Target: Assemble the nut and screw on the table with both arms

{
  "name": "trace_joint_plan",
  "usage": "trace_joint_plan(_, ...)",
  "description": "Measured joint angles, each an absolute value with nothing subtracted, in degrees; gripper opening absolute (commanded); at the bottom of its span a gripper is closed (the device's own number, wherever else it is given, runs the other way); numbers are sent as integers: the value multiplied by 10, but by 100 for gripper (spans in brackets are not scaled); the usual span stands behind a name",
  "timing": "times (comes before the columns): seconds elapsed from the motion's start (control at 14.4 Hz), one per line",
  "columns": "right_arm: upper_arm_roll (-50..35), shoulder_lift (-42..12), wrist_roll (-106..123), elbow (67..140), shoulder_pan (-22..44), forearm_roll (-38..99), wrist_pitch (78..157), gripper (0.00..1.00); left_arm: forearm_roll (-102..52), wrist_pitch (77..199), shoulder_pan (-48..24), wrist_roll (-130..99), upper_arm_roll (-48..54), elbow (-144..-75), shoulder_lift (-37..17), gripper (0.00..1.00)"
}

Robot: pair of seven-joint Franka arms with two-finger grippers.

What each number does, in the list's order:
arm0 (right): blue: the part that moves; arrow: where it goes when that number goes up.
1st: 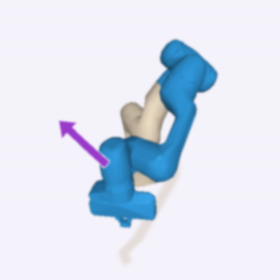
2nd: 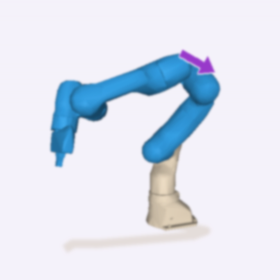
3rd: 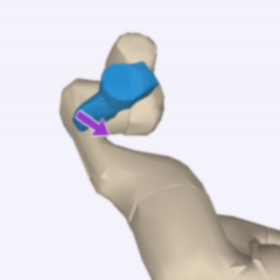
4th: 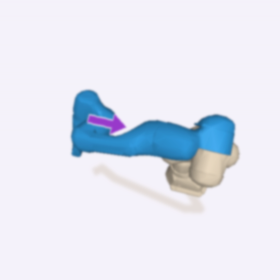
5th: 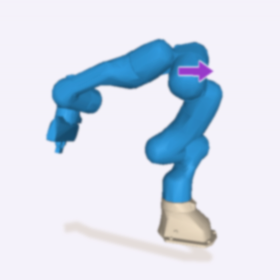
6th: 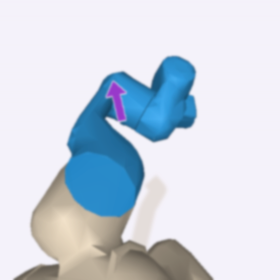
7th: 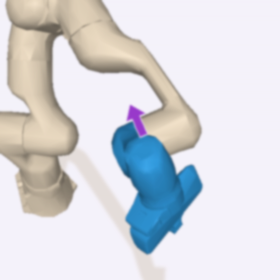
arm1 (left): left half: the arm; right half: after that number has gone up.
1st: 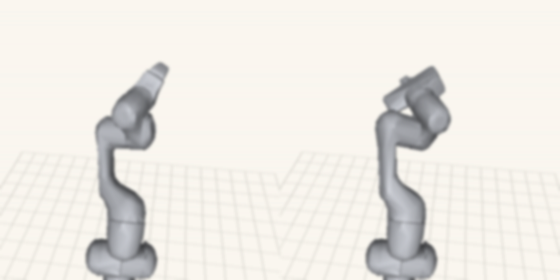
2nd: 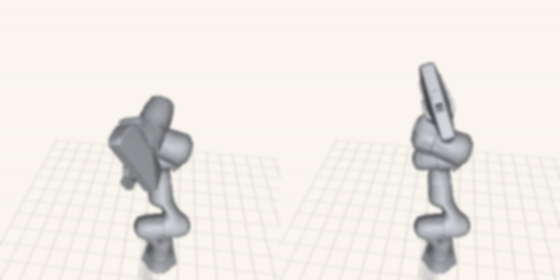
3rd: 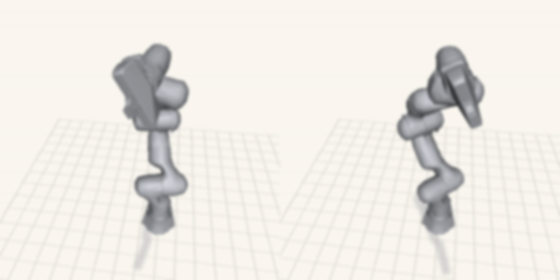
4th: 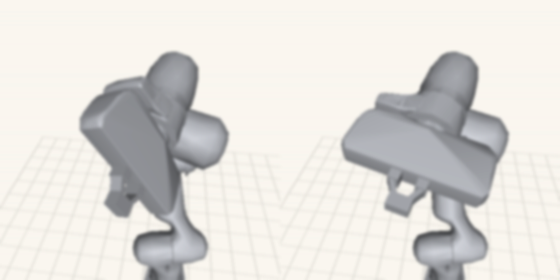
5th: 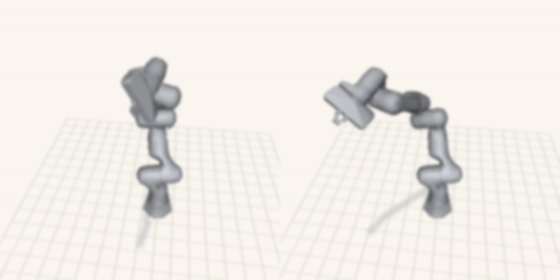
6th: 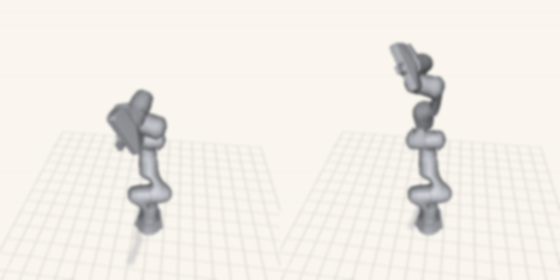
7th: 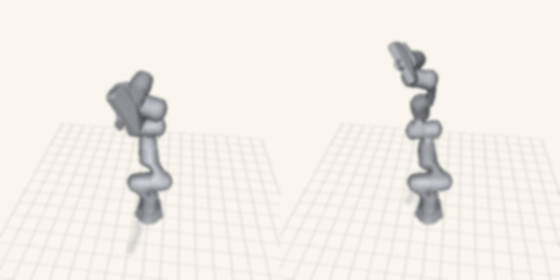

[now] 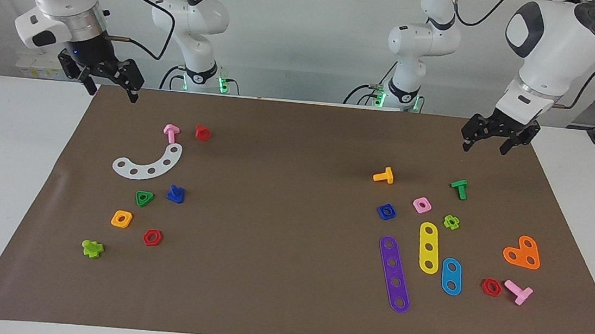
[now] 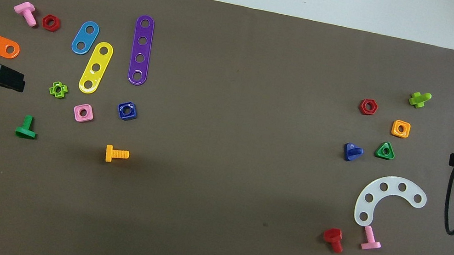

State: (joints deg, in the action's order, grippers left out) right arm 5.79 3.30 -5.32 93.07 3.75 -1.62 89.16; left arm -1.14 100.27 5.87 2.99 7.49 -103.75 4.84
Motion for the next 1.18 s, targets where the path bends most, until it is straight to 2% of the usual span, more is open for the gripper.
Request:
trace_joint_plan(0.42,58,33,-53,931,38,-16,894,100,-11,1039,58,44,80,-1030,52,100)
trace_joint_plan(0.76,50,20,-54,959,44,-14,960,100,-11,1029,58,54,80,-967,25,100)
trace_joint_plan(1.04,28,-57,-54,992,48,8,1065,100,-19,1017,58,54,78,-926,-8,100)
trace_joint_plan(1.18,16,-98,-51,1021,50,9,1143,100,-20,1017,59,54,77,-922,-14,100)
